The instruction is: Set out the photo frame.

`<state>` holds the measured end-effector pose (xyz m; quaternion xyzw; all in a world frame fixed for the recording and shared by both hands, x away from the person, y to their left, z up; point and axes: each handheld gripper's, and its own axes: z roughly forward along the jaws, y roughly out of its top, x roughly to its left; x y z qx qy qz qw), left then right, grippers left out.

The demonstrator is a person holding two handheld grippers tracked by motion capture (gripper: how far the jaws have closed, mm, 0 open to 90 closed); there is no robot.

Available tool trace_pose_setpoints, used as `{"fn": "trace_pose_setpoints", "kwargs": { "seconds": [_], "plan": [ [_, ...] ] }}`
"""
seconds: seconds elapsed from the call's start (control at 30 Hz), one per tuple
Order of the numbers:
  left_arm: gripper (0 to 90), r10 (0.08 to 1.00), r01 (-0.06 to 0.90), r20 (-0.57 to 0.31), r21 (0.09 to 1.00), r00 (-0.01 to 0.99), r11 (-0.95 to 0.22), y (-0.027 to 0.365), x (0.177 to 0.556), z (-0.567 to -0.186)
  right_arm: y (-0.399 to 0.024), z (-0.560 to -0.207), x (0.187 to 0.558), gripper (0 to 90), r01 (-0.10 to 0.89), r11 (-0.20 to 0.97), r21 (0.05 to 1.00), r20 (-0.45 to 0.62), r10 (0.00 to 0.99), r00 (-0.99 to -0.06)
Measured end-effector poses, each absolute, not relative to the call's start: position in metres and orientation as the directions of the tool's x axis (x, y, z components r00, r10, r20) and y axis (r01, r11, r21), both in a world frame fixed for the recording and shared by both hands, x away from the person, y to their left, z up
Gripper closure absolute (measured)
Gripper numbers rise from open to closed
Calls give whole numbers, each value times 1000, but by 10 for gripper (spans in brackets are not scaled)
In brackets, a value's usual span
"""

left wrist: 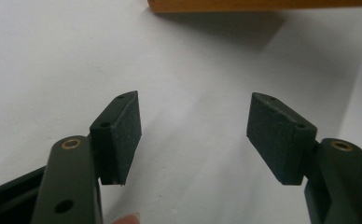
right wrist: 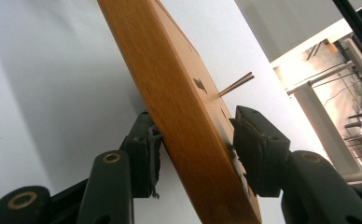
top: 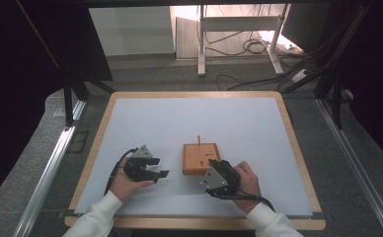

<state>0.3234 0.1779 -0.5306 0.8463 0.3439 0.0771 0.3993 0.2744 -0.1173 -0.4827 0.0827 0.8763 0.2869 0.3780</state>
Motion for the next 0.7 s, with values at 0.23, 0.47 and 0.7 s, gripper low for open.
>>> {"fn": "trace_pose_setpoints", "kwargs": {
  "seconds": [0.23,0.47,0.7],
  "plan": [
    [343,648,524,-145,728,748,-442,179,324,-531,-115,-467,284,568,-78,840,537,-618,329,-714],
    [342,652,531,-152,727,743,-436,181,326,-532,-112,-452,297,597,-74,850,521,-592,298,-749],
    [342,652,533,-156,726,743,-434,181,326,-532,-105,-445,304,635,-88,863,497,-605,272,-748]
  ]
}}
